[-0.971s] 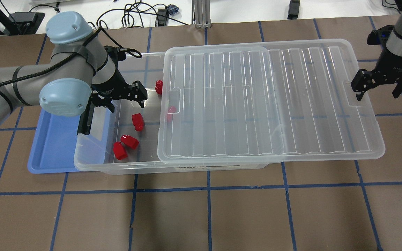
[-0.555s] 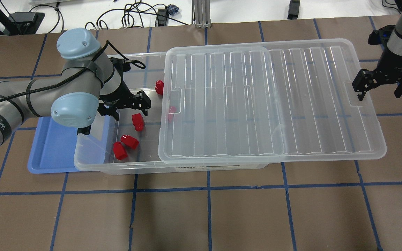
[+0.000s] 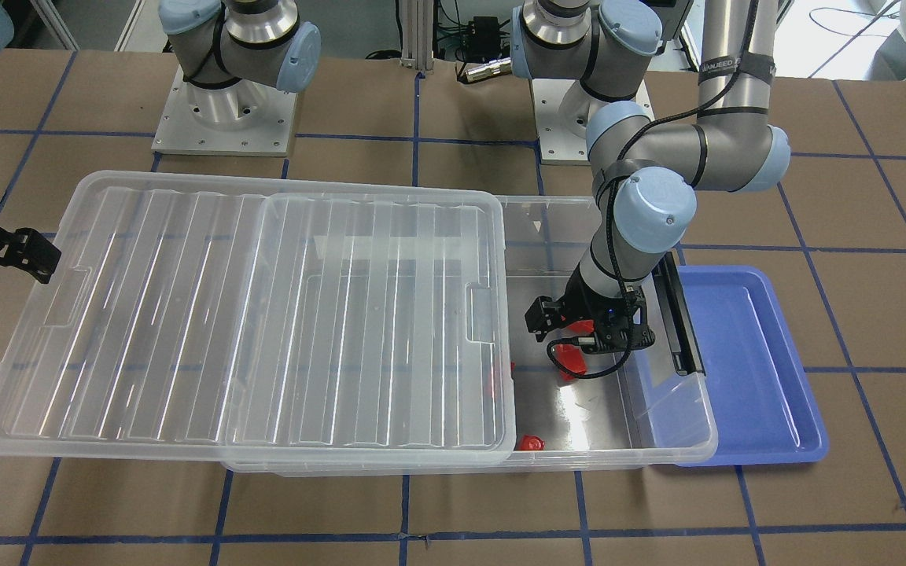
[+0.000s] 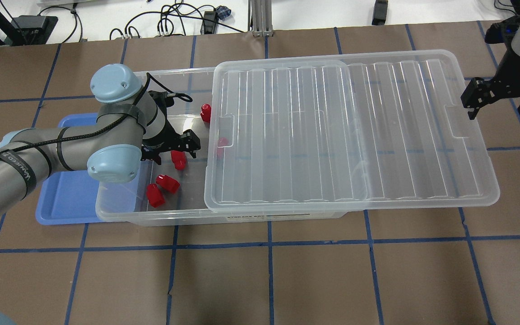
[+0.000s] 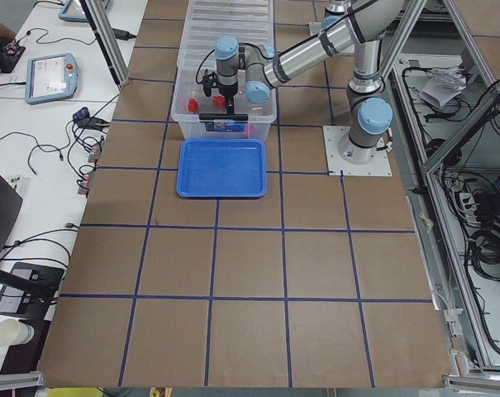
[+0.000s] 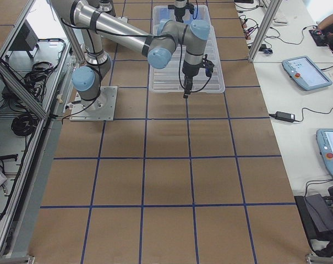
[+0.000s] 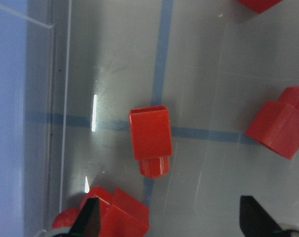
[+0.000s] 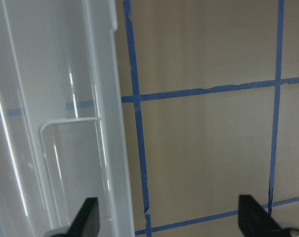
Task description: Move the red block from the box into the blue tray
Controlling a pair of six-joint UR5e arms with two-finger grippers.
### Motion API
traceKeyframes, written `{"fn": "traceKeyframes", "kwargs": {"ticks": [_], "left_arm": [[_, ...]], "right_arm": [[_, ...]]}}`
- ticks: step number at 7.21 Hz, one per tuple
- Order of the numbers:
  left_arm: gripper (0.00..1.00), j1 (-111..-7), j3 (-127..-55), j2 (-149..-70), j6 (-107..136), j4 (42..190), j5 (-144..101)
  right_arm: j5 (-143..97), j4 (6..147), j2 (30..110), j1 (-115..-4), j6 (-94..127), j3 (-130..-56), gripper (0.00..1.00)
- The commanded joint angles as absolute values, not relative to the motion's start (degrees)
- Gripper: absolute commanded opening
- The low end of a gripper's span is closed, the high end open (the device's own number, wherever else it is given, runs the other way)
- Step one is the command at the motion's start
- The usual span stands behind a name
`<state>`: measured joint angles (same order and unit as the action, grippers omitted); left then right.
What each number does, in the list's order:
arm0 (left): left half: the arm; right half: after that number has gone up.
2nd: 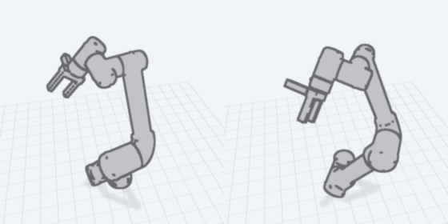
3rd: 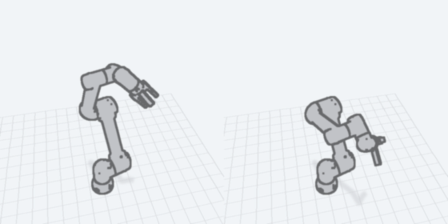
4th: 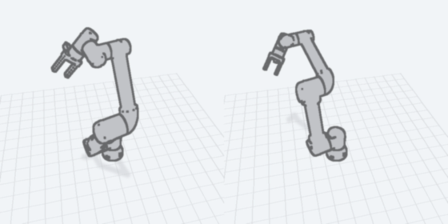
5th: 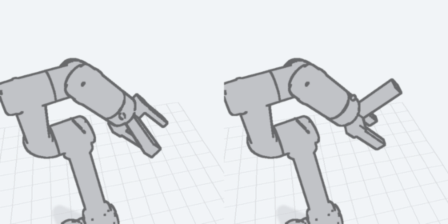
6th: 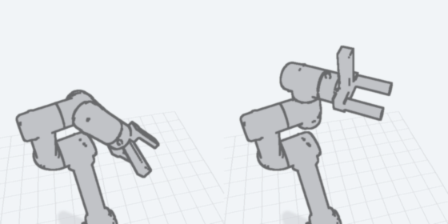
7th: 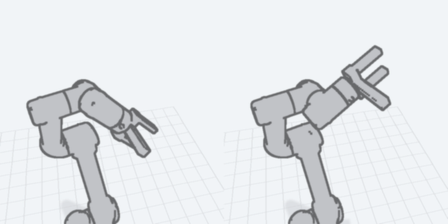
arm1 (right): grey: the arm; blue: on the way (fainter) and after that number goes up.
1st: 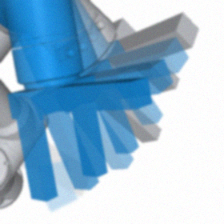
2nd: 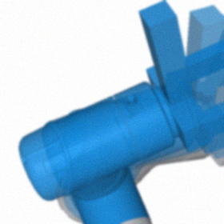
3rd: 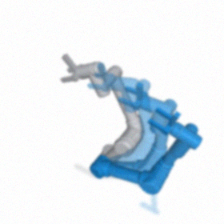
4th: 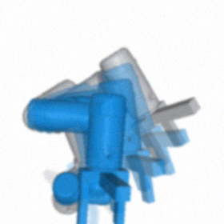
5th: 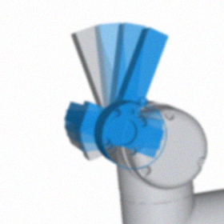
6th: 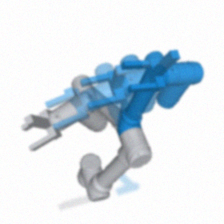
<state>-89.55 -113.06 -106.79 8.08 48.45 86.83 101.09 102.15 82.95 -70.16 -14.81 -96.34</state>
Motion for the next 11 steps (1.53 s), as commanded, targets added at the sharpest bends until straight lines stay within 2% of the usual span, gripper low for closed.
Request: {"fn": "traceKeyframes", "kwargs": {"ticks": [1, 3, 4, 5, 6, 9, 11], "left_arm": [[1.0, -89.6, -113.2, -110.1, 8.2, 44.5, 86.9], [0.98, -89.6, -113.1, -111.4, 7.6, 41.7, 87.3], [0.77, -89.6, -113.3, -111.8, 7.3, 40.4, 87.4], [0.28, -89.5, -112.8, -111.6, 6.9, 40.3, 87.3], [0.09, -89.6, -113.1, -111.7, 6.9, 40.3, 87.4], [0.09, -89.4, -111.9, -109.4, 6.9, 41.0, 87.4], [0.09, -89.6, -110.3, -105.6, 6.9, 47.3, 87.4]], "right_arm": [[101.1, 100.6, 84.5, -70.2, -14.9, -95.9, 1.0], [101.0, 99.9, 84.5, -70.2, -15.1, -95.7, 1.0], [101.0, 99.8, 84.6, -70.2, -15.3, -95.7, 1.0], [101.0, 99.8, 84.6, -70.2, -15.2, -95.8, 1.0], [101.0, 99.8, 84.6, -70.2, -15.1, -95.8, 1.0], [101.0, 99.8, 84.6, -70.2, -14.9, -95.8, 1.0], [100.9, 99.8, 84.6, -70.3, -14.9, -95.9, 1.0]]}}
